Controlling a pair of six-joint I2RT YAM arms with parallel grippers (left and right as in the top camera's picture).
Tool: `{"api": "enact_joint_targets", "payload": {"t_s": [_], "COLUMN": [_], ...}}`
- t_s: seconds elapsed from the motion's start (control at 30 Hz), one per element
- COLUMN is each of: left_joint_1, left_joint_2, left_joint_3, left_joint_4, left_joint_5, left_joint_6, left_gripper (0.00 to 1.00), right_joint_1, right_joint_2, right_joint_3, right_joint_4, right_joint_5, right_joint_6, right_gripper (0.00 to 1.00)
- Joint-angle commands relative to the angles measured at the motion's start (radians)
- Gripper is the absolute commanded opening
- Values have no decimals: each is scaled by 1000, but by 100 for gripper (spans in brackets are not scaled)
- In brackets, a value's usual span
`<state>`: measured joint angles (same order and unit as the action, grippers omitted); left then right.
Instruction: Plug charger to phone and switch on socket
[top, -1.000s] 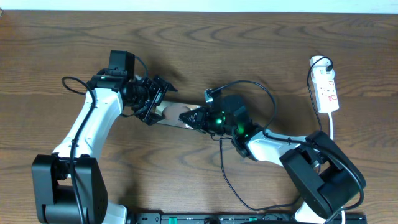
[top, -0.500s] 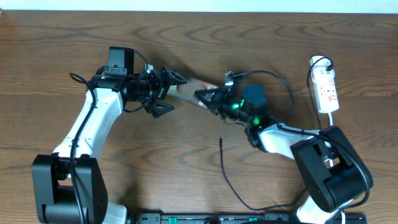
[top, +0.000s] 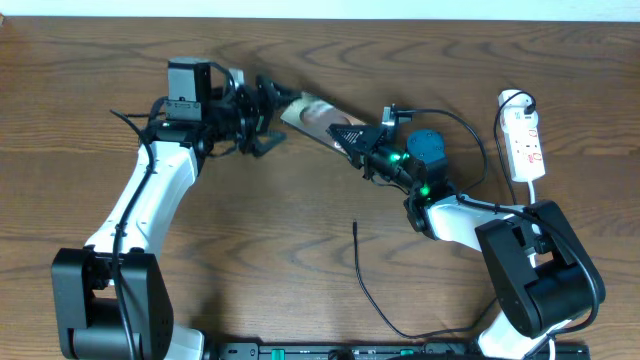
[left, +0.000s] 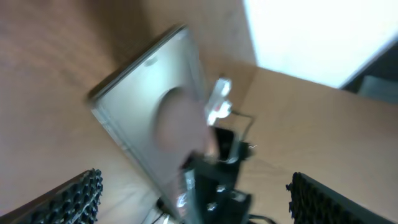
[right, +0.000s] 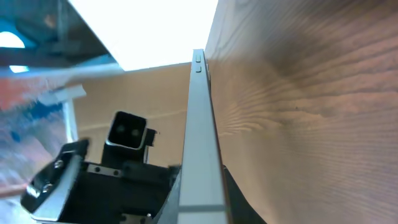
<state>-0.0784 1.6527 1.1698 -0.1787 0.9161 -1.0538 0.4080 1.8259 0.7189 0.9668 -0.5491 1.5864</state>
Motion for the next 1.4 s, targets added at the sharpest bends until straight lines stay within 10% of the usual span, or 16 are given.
{"api": "enact_joint_targets", "payload": {"t_s": [0.0,1.37], "left_joint_1": [5,5], "left_joint_2": [-27,-25], "left_joint_3": [21,16], "left_joint_4": [60,77], "left_joint_5": [11,-201], "left_joint_6": [-89,-23], "left_gripper": [93,93], "right_joint_1": [0,174], "right_joint_2": [-2,-2], "right_joint_3": [13,13], "right_joint_4": [18,209], "right_joint_5": [46,245], "right_joint_6": [130,464], "right_gripper": [1,1]}}
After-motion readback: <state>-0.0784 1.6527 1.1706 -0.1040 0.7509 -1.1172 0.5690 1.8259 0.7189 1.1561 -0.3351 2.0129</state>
